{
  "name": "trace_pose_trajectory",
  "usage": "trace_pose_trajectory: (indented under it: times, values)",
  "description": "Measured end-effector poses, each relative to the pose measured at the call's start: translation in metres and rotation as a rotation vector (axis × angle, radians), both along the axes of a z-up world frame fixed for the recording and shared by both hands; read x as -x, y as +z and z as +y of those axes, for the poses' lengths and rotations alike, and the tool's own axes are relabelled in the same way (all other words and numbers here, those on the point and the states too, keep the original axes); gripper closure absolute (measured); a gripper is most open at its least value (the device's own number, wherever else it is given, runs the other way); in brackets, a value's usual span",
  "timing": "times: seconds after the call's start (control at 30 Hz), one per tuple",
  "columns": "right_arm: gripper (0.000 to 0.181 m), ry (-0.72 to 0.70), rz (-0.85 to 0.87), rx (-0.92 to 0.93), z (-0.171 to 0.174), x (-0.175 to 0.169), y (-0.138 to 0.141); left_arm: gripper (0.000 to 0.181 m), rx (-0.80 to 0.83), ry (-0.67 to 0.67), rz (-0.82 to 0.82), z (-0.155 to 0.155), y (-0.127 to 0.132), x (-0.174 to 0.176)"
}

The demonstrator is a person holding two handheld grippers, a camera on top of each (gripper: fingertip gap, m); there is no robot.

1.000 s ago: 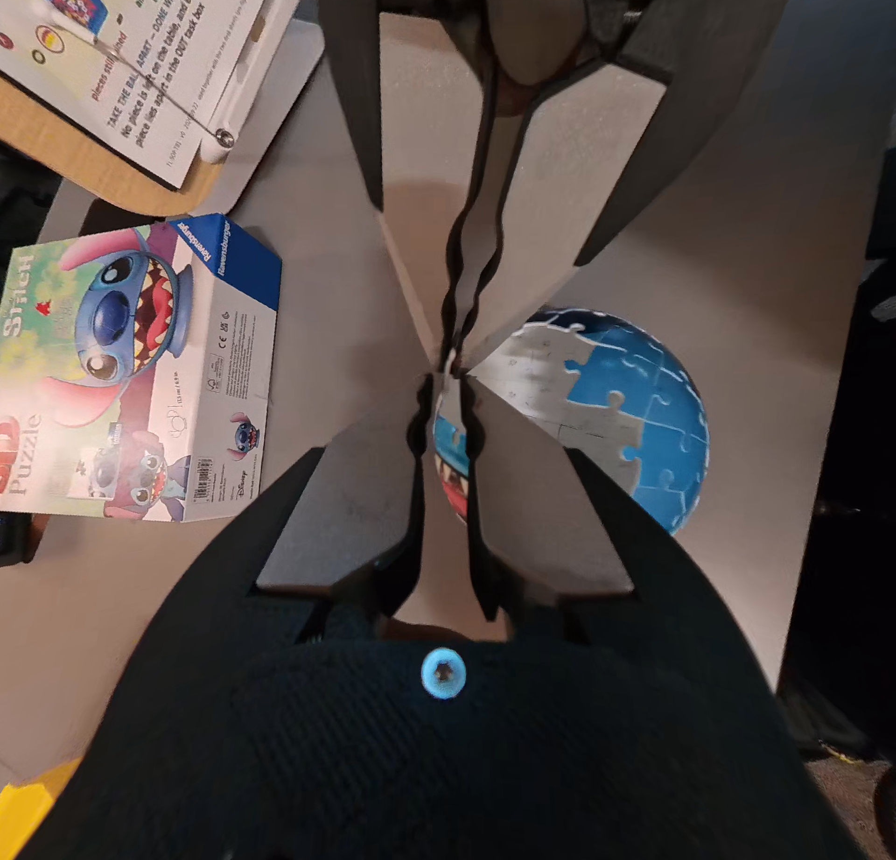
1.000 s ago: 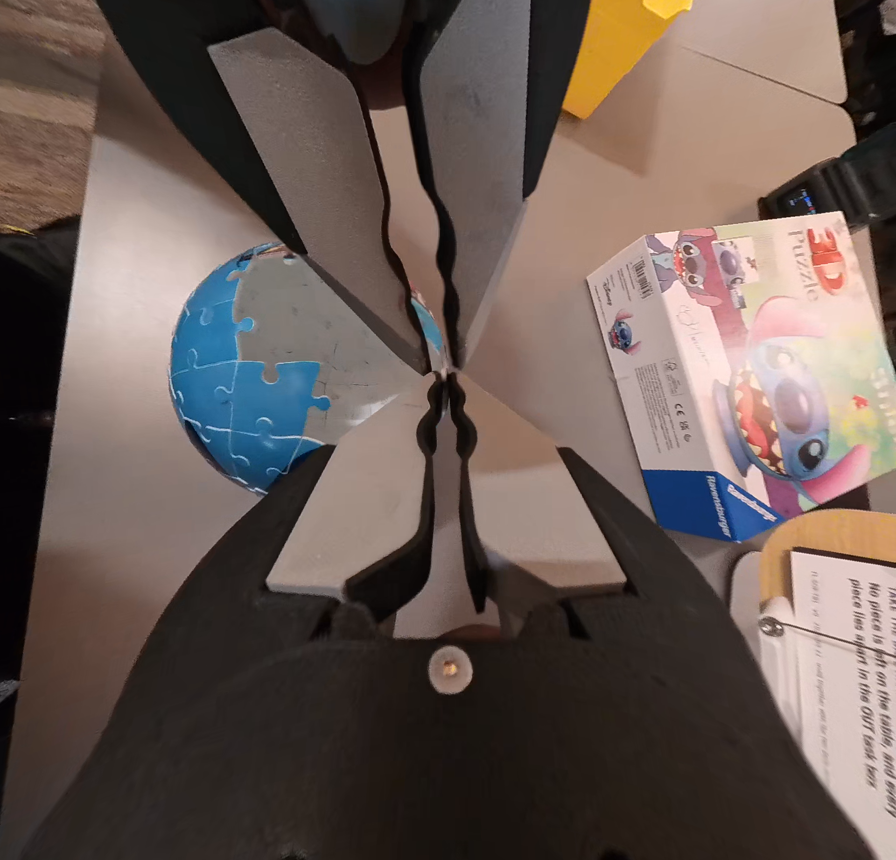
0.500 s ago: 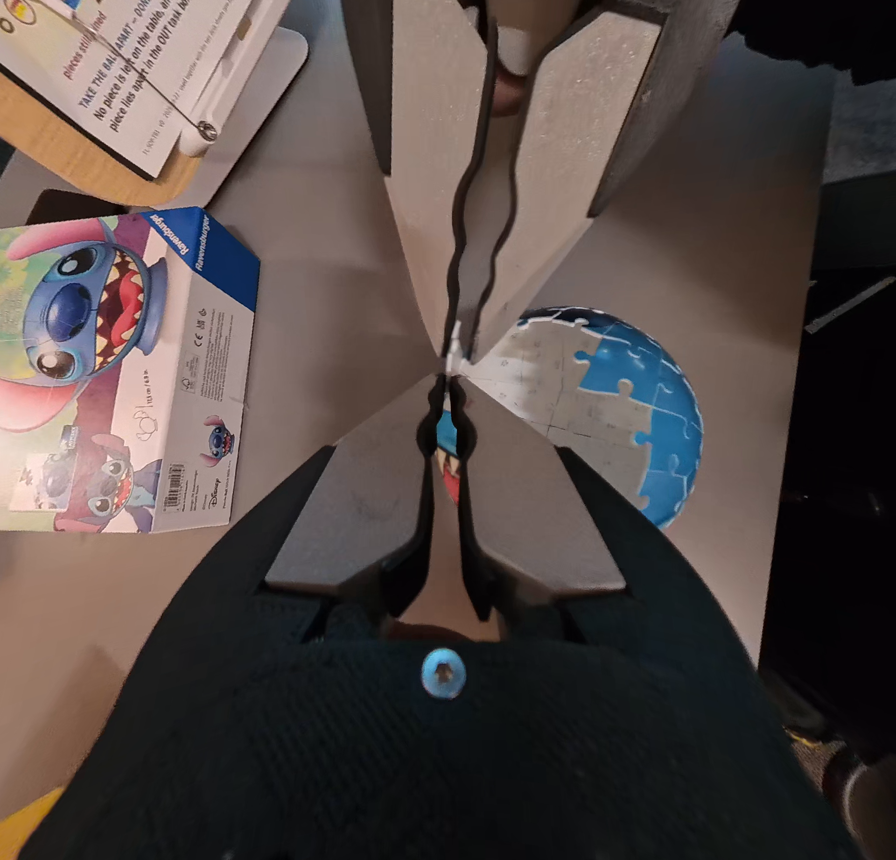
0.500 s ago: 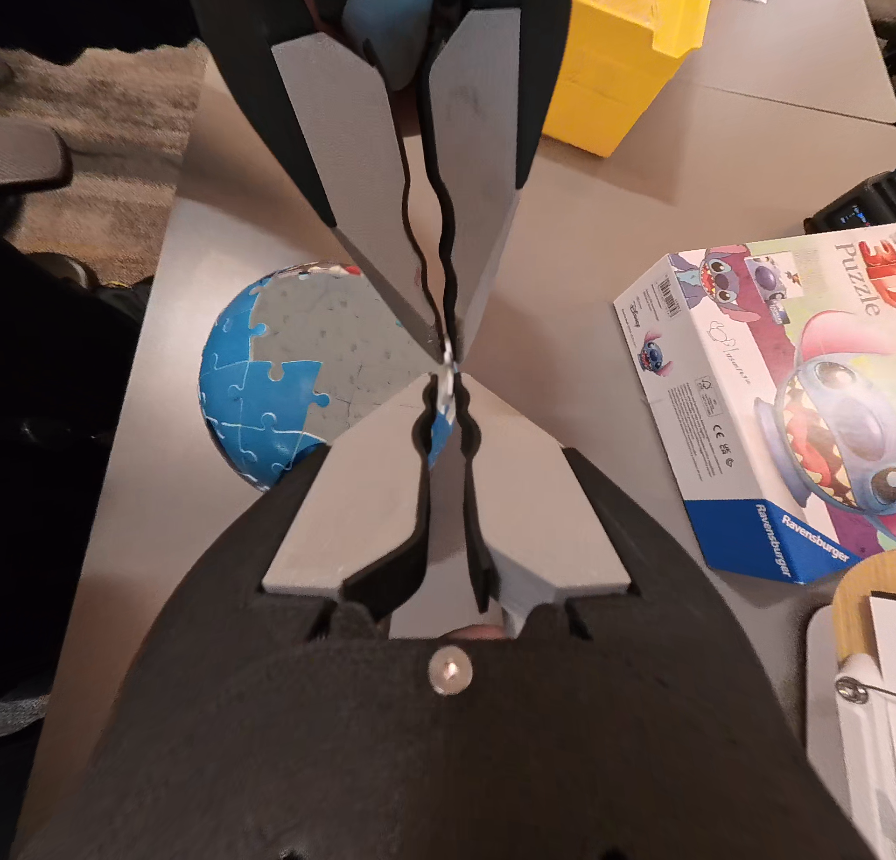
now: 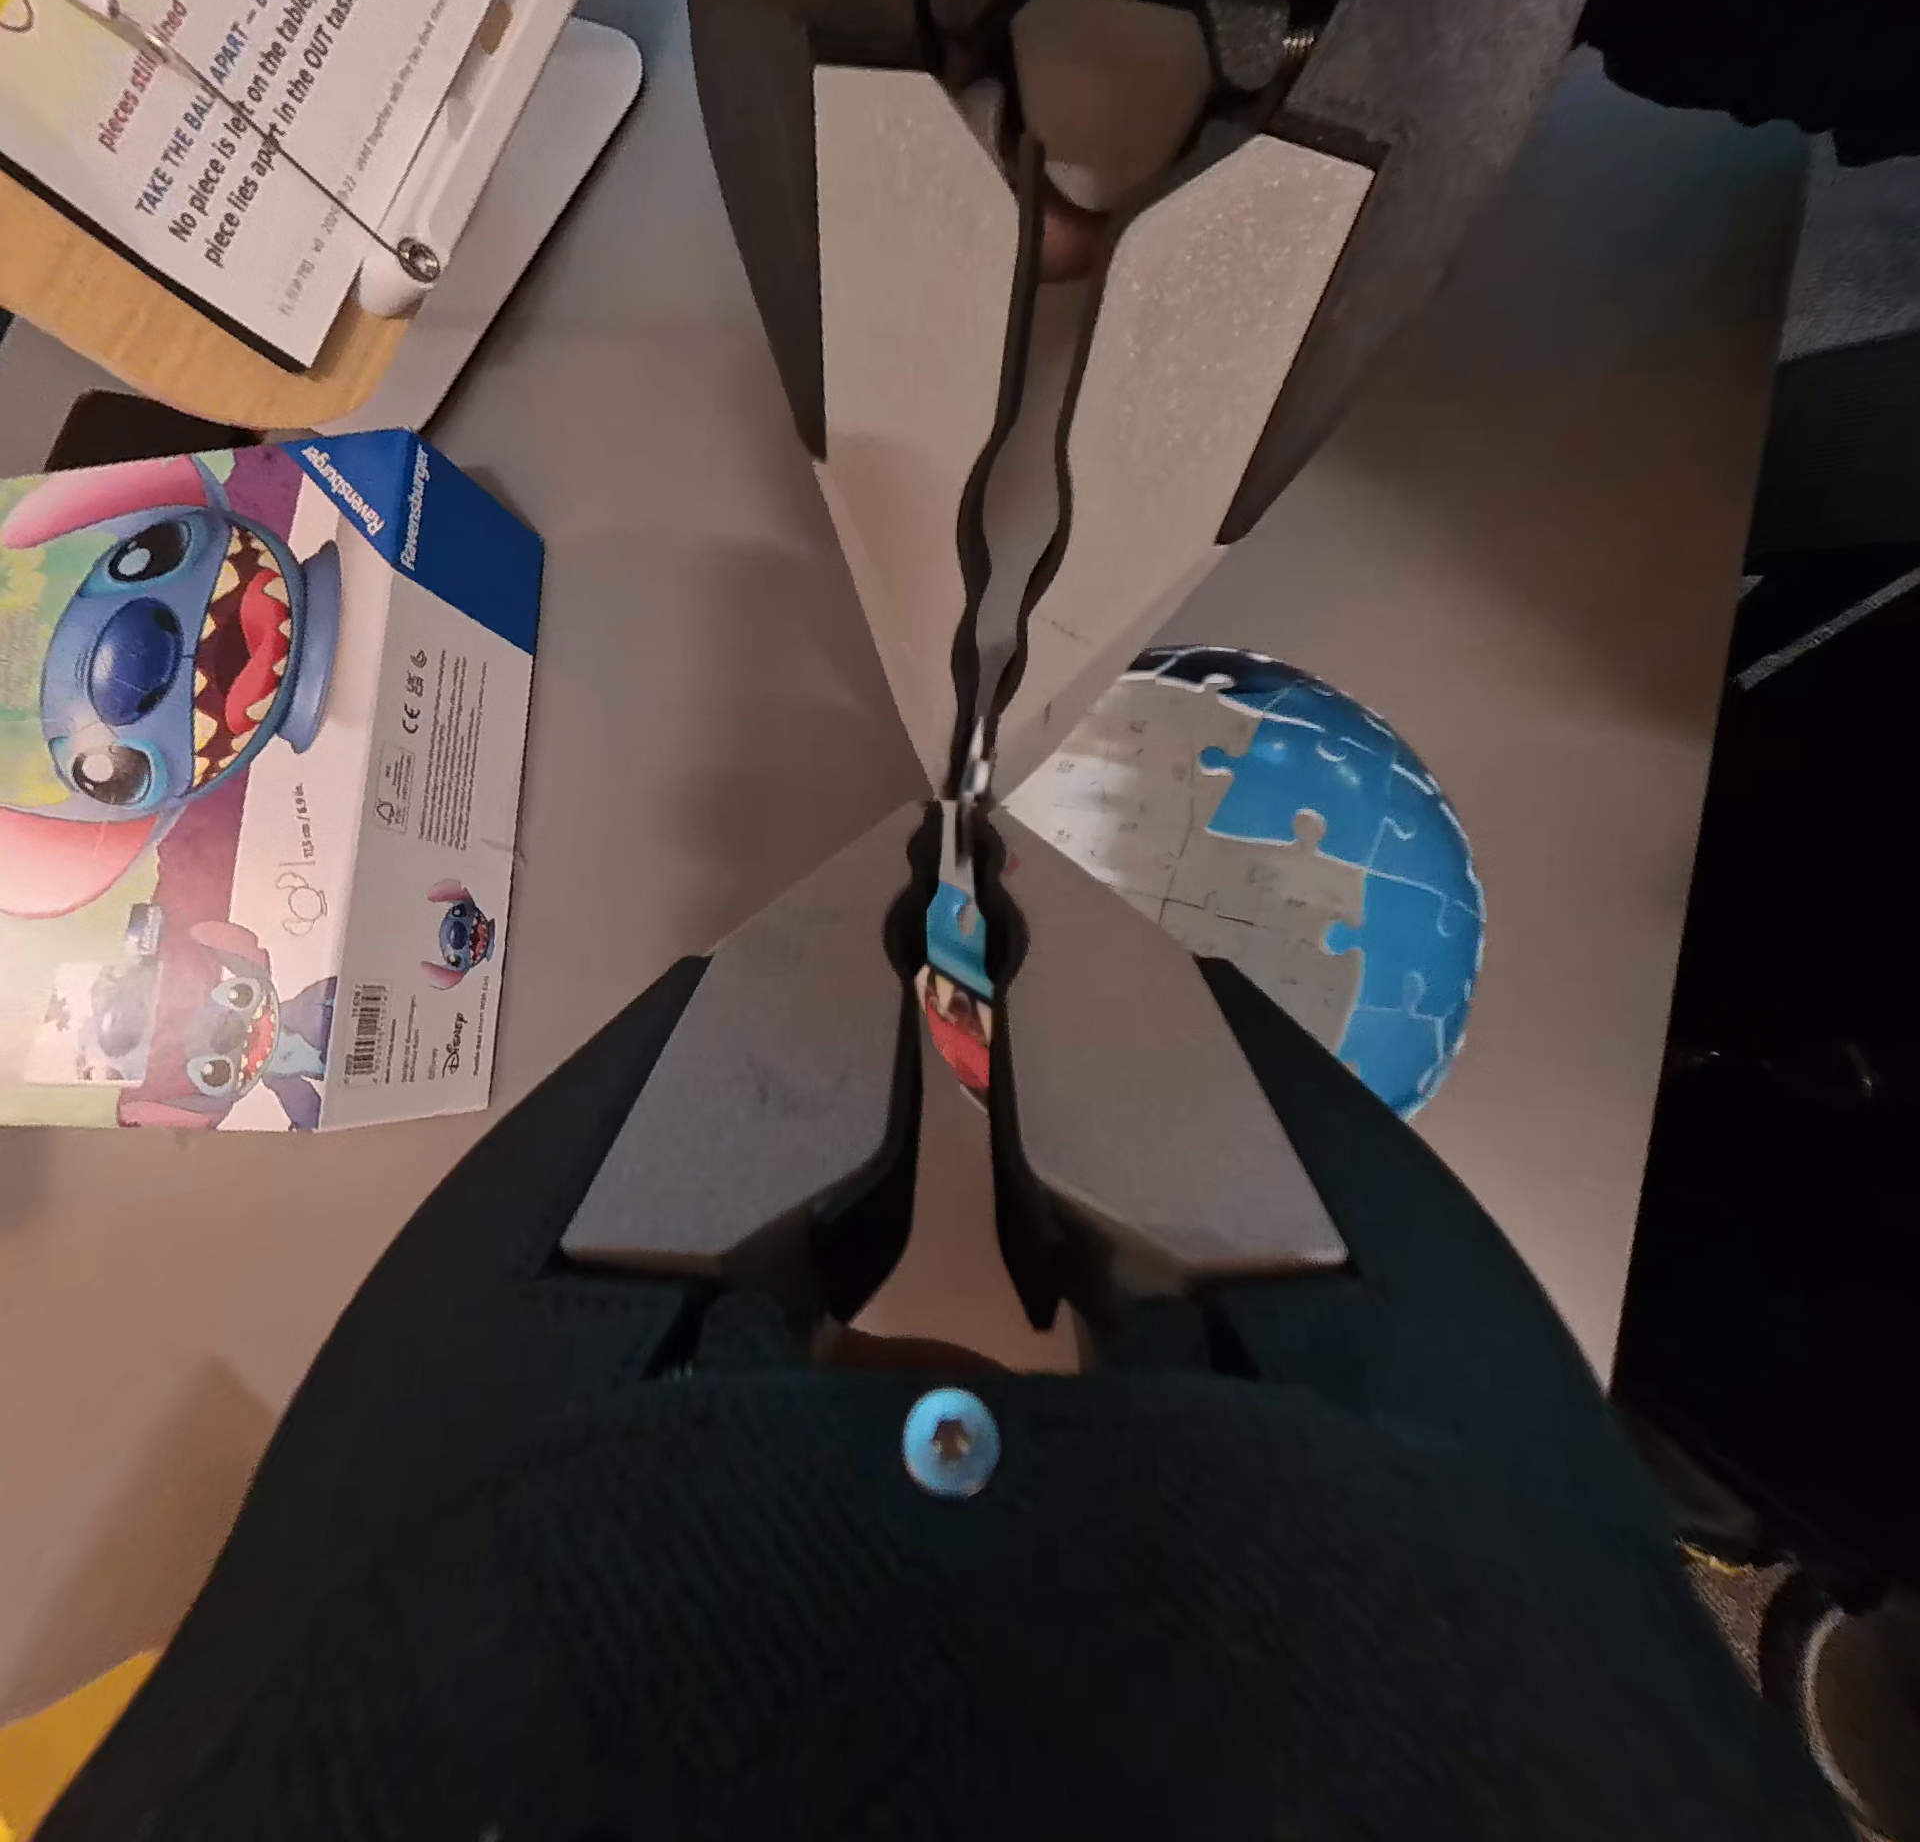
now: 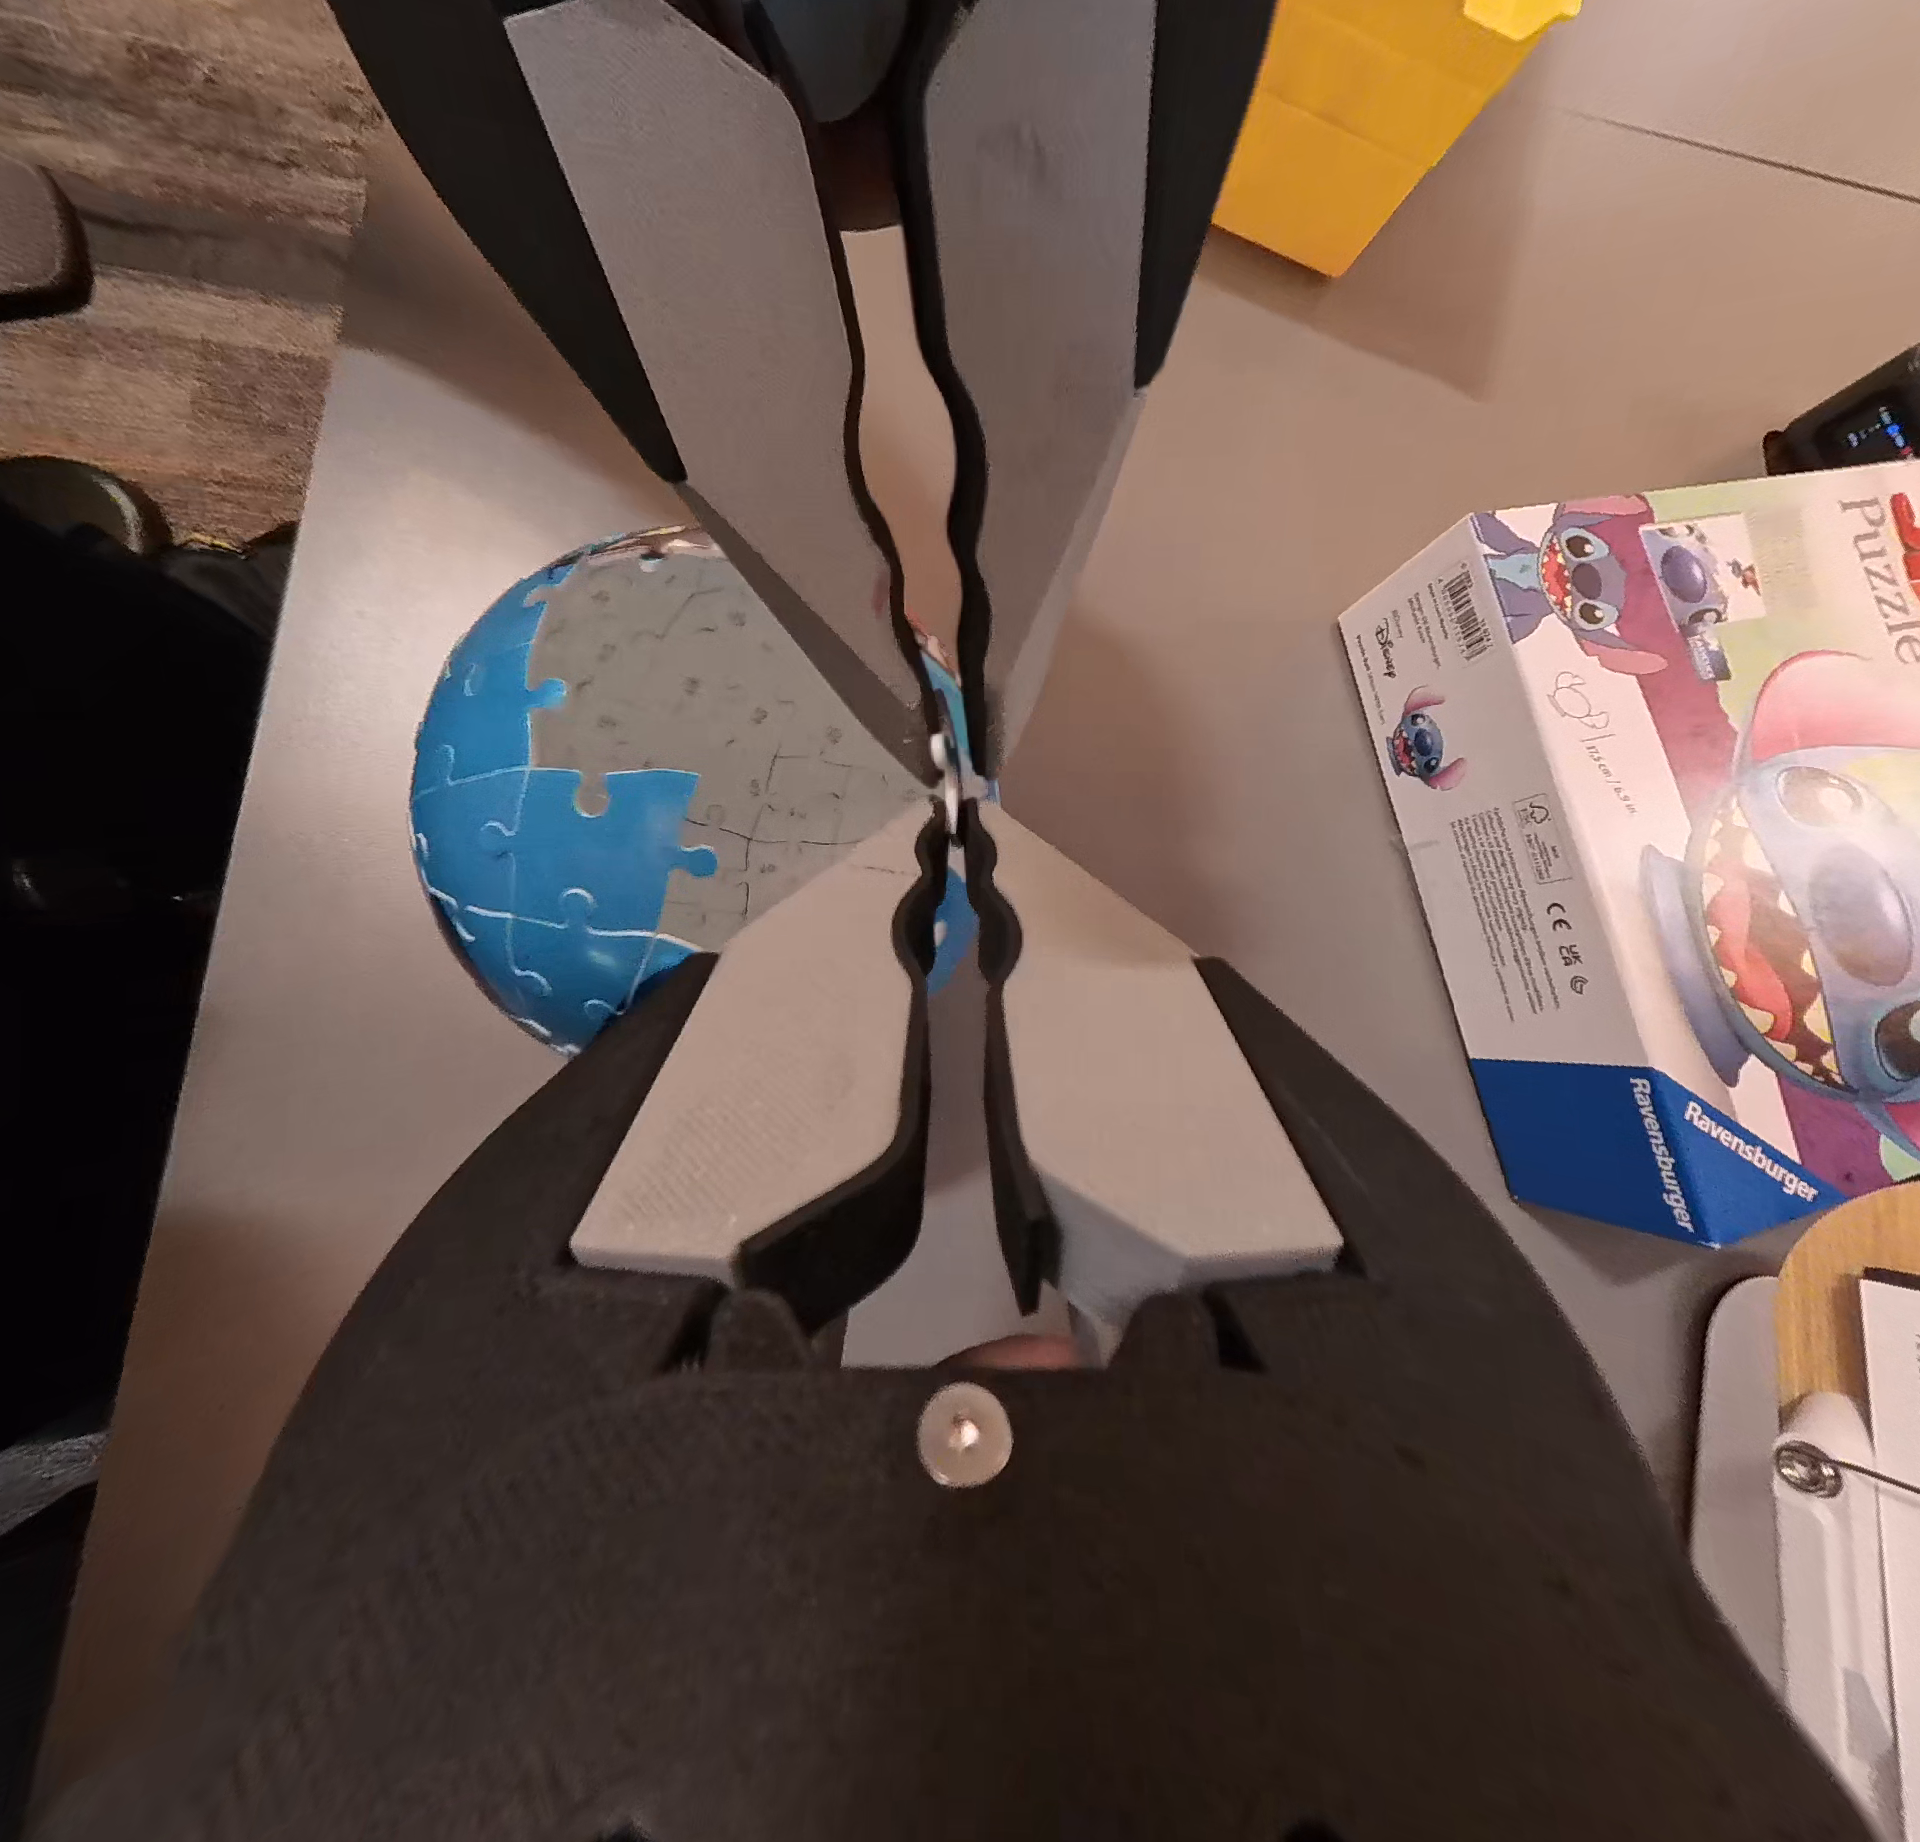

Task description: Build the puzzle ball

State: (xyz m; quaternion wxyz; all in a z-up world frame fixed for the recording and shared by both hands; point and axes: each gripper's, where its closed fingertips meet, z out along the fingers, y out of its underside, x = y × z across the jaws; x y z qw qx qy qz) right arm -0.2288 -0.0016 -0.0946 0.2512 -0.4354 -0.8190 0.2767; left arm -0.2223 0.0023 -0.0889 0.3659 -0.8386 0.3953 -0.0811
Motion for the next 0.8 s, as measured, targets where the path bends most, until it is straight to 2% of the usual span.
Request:
trace_pose_trajectory:
  times: [0.13, 0.3, 0.8]
  values:
    - [0.181, -0.003, 0.001, -0.025, 0.001, -0.001, 0.003, 0.181, -0.006, -0.020, 0.013, 0.001, 0.003, -0.002]
    - [0.181, -0.003, 0.039, 0.027, 0.002, -0.006, 0.012, 0.181, -0.032, -0.020, -0.035, 0.000, 0.011, -0.004]
    - [0.181, 0.012, 0.088, 0.136, 0.002, -0.007, 0.016, 0.181, -0.013, -0.012, -0.055, -0.001, 0.009, -0.003]
